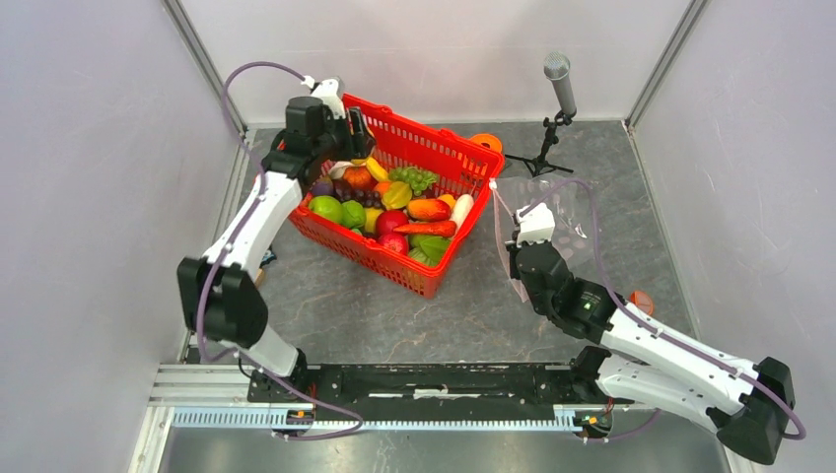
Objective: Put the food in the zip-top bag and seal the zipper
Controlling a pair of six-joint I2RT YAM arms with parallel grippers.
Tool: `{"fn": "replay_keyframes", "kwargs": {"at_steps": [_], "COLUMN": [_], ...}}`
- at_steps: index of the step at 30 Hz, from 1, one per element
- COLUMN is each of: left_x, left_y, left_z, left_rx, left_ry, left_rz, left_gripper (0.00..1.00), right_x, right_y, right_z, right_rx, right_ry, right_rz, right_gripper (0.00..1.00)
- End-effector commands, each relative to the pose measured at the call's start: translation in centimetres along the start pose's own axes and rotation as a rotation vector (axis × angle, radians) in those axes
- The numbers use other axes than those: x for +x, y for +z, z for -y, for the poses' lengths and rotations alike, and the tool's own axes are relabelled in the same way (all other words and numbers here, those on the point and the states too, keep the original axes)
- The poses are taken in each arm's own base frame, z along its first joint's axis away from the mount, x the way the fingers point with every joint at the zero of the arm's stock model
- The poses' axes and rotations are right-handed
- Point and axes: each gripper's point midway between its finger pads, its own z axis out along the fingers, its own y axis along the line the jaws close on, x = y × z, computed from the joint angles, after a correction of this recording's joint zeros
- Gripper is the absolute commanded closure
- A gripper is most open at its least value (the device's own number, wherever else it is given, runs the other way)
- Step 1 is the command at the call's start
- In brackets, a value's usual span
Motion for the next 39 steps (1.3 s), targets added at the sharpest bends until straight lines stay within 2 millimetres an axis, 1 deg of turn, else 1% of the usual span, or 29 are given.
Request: {"fn": "replay_keyframes", "kwargs": {"at_steps": [1, 3, 5, 8, 11, 12, 14, 21, 23, 28, 31, 33, 34, 35, 39], "left_x": [-1.9, -1.7, -1.3, -0.9, 0.3, 0.7, 1.5, 3.3, 3.9, 4.3, 4.2, 4.0, 4.1, 4.3, 5.6], "left_y": [-4.1, -5.9, -8.3, -11.6, -13.9, -14.4, -15.6, -19.4, -20.0, -20.7, -22.0, -23.0, -23.2, -22.9, -20.1], "left_z": [4.5, 8.0, 11.6, 16.2, 19.0, 19.6, 21.4, 29.2, 31.2, 34.5, 36.3, 37.2, 37.5, 37.6, 37.5], "left_rx": [0.193, 0.297, 0.37, 0.512, 0.593, 0.609, 0.668, 0.905, 0.95, 1.02, 1.072, 1.104, 1.112, 1.106, 1.024], "left_ry": [-0.079, -0.044, 0.02, 0.003, 0.012, 0.015, 0.027, 0.09, 0.103, 0.103, 0.116, 0.131, 0.142, 0.146, 0.135], "left_rz": [0.085, 0.088, 0.091, 0.128, 0.124, 0.119, 0.102, 0.101, 0.109, 0.175, 0.224, 0.26, 0.273, 0.274, 0.249], "left_gripper": [0.73, 0.73, 0.72, 0.72, 0.71, 0.71, 0.71, 0.7, 0.7, 0.7, 0.69, 0.69, 0.69, 0.68, 0.69], "right_x": [-2.8, -3.0, -3.2, -3.3, -3.4, -3.4, -3.9, -6.9, -7.6, -8.3, -8.4, -8.3, -8.4, -8.3, -8.6], "right_y": [-0.6, -0.7, -0.7, -0.5, -0.5, -0.6, -0.8, -2.7, -3.3, -4.4, -4.6, -4.7, -4.8, -4.8, -5.3], "right_z": [-0.8, -1.1, -1.4, -1.6, -1.6, -1.6, -1.2, -0.6, -0.4, 0.0, -0.3, -0.3, -0.3, -0.3, -0.4], "right_rx": [-0.042, -0.055, -0.065, -0.065, -0.054, -0.055, -0.042, -0.079, -0.088, -0.115, -0.137, -0.144, -0.152, -0.158, -0.19], "right_ry": [0.126, 0.147, 0.171, 0.184, 0.197, 0.202, 0.227, 0.255, 0.264, 0.295, 0.302, 0.321, 0.333, 0.345, 0.387], "right_rz": [0.056, 0.055, 0.054, 0.047, 0.036, 0.035, 0.048, 0.087, 0.091, 0.11, 0.109, 0.119, 0.129, 0.137, 0.171], "right_gripper": [0.96, 0.96, 0.96, 0.97, 0.97, 0.98, 0.98, 0.98, 0.98, 0.98, 0.98, 0.98, 0.98, 0.98, 0.99]}}
